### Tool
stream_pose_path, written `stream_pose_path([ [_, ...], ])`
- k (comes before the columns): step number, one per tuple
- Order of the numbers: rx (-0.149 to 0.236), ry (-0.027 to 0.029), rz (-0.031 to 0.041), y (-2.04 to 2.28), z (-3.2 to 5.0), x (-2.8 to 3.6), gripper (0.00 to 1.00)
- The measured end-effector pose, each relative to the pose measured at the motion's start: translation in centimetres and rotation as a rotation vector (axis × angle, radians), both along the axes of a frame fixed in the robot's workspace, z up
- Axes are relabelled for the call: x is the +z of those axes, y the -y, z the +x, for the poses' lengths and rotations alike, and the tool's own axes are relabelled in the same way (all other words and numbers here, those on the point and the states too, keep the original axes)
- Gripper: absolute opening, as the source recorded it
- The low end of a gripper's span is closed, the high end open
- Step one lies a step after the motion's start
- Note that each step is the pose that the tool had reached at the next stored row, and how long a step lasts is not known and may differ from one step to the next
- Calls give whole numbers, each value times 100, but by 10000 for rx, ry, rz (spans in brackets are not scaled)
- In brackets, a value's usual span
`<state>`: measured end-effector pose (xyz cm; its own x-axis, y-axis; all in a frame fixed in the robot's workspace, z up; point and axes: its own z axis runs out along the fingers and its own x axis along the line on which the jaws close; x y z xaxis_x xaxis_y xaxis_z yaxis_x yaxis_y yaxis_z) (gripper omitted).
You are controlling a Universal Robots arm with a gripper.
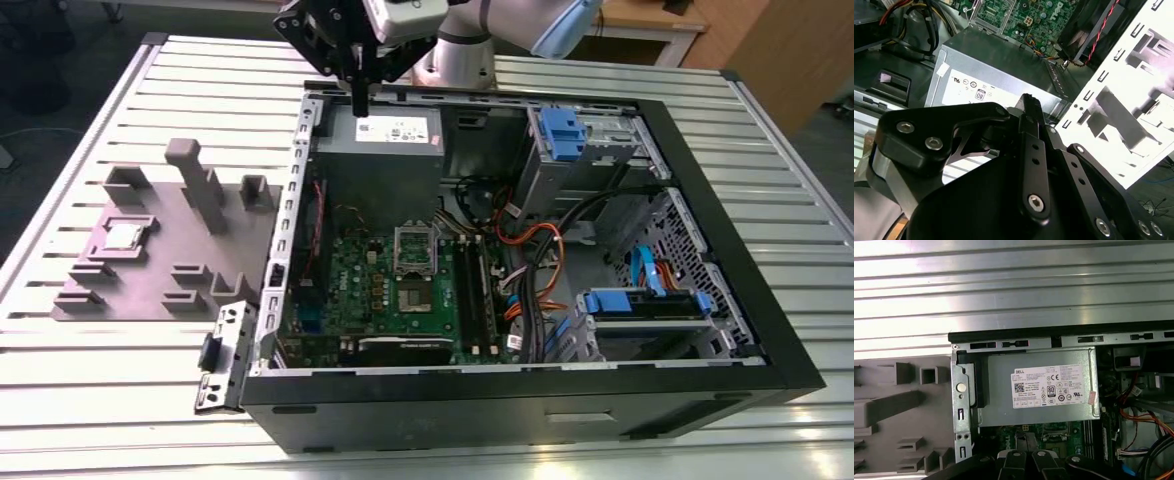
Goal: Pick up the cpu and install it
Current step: 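Reach for the cpu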
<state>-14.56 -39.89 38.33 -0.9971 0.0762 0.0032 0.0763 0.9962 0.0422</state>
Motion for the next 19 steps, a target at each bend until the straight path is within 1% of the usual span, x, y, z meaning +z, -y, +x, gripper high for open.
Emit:
stream_pose_path([
  [19,0,-55,1,0,-46,-28,11],
])
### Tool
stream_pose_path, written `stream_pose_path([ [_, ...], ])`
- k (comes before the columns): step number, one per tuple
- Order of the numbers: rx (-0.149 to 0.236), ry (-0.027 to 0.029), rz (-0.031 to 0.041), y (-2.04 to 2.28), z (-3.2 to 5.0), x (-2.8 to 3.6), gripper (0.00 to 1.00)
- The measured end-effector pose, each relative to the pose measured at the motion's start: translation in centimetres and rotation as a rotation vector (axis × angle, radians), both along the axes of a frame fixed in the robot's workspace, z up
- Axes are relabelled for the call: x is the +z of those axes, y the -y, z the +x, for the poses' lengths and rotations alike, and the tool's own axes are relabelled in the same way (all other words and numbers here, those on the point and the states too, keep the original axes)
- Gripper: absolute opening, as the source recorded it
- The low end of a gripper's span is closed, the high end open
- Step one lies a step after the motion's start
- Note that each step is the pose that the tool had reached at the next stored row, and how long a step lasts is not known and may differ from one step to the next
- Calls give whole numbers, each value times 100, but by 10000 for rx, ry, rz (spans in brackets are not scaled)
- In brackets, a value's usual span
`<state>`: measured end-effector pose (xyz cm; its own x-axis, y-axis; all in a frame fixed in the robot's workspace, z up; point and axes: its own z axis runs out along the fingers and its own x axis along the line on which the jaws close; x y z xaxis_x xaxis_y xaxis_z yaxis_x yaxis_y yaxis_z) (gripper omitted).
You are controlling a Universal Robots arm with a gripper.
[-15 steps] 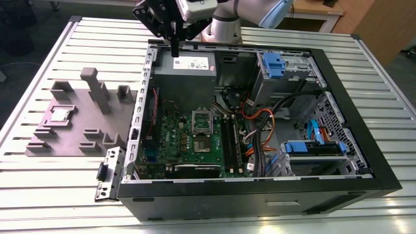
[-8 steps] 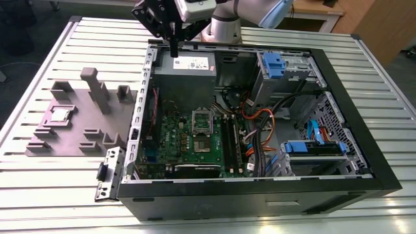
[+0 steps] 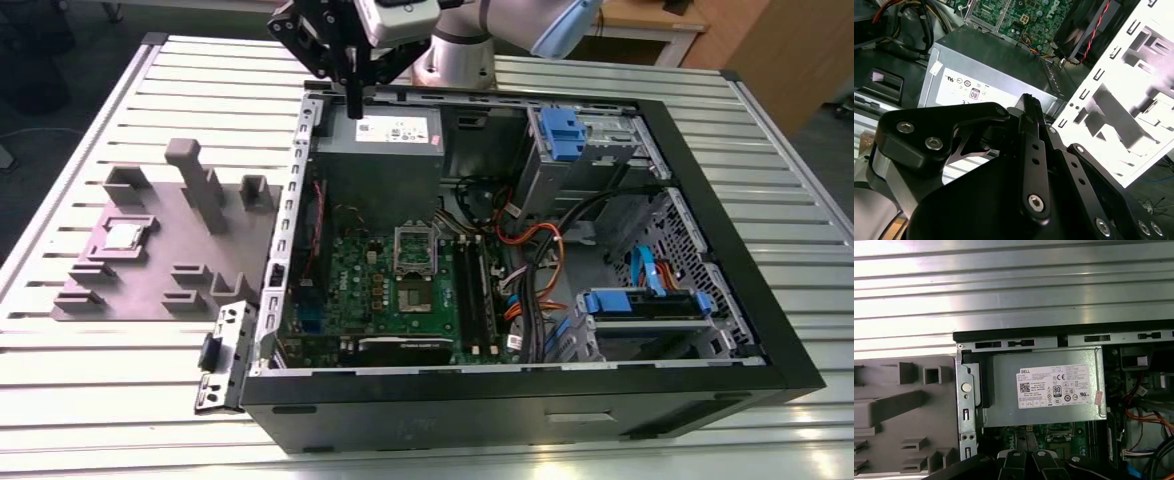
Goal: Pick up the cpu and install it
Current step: 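Reach for the cpu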
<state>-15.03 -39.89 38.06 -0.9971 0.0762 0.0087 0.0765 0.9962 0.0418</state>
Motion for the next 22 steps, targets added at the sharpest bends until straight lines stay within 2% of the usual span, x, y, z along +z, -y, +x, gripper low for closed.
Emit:
stream_pose_path([
  [22,0,-57,-1,0,-64,-33,11],
])
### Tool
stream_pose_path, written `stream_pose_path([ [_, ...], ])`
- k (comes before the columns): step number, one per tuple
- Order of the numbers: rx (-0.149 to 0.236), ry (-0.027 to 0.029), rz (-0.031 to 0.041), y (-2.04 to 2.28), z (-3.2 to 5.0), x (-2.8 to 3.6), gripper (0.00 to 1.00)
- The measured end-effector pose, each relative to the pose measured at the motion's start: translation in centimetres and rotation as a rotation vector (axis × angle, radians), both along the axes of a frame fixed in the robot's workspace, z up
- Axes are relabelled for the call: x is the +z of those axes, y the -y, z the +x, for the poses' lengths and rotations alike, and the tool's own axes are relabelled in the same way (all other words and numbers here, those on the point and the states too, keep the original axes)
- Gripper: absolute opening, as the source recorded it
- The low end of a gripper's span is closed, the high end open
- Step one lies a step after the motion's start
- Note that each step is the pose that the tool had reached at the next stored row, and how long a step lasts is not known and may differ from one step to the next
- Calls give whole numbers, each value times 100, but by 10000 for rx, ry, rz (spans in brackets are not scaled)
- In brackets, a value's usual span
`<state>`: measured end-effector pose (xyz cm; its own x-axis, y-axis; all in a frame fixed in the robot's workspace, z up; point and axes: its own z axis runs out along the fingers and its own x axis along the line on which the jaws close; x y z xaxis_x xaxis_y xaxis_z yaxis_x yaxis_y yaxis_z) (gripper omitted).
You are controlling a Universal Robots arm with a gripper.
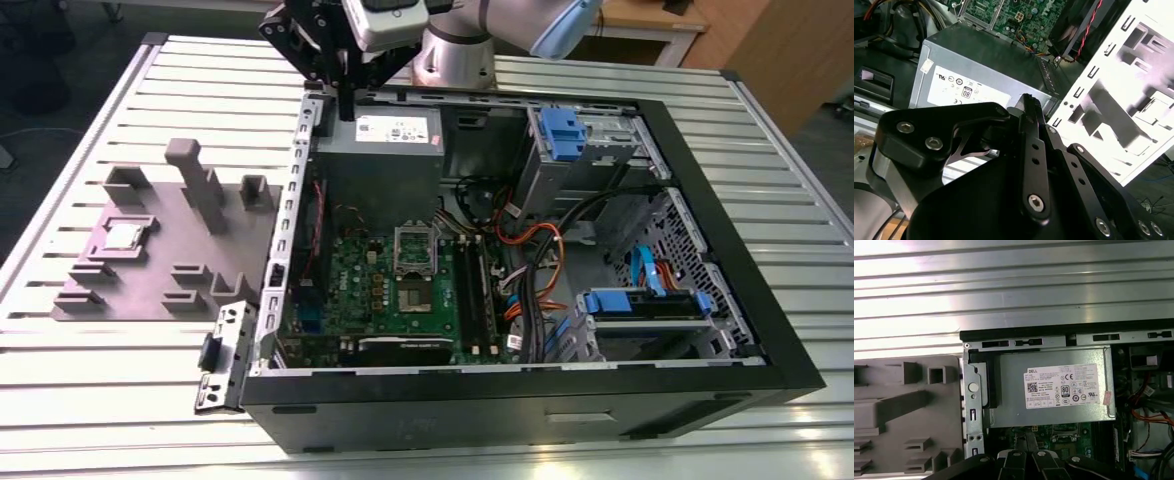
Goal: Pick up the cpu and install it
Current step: 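Reach for the cpu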
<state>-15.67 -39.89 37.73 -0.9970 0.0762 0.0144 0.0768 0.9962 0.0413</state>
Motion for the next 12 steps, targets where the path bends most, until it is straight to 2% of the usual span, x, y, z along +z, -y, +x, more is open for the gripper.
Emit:
stream_pose_path([
  [12,0,-27,0,0,-41,-17,11],
])
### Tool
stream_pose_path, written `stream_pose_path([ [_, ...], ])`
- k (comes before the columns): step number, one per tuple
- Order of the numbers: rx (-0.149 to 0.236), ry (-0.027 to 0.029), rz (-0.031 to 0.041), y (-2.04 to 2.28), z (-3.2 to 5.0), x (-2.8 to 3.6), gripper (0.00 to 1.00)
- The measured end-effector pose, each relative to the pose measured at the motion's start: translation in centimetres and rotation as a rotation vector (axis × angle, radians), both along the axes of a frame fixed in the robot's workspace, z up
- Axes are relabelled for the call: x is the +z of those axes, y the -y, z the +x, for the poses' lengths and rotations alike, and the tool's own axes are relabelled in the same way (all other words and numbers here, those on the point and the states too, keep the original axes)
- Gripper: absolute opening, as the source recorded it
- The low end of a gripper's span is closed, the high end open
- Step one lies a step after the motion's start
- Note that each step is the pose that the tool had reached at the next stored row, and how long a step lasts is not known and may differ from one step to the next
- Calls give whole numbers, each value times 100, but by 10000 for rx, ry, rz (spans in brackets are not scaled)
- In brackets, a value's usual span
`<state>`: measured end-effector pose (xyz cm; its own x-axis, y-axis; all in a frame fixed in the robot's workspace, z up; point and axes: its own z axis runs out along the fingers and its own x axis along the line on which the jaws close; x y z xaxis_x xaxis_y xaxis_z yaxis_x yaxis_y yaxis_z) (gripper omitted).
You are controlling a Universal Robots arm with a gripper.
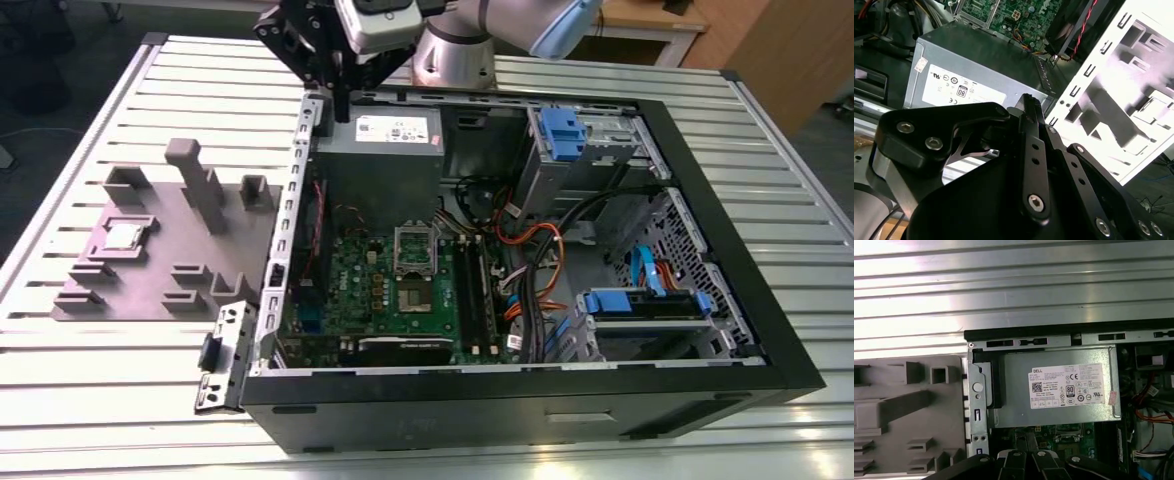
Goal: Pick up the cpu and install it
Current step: 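Reach for the cpu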
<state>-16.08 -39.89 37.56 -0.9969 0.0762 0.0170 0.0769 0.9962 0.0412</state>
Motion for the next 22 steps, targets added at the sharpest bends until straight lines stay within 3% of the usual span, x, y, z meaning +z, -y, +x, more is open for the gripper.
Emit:
stream_pose_path([
  [22,0,-48,0,0,-73,-30,11],
])
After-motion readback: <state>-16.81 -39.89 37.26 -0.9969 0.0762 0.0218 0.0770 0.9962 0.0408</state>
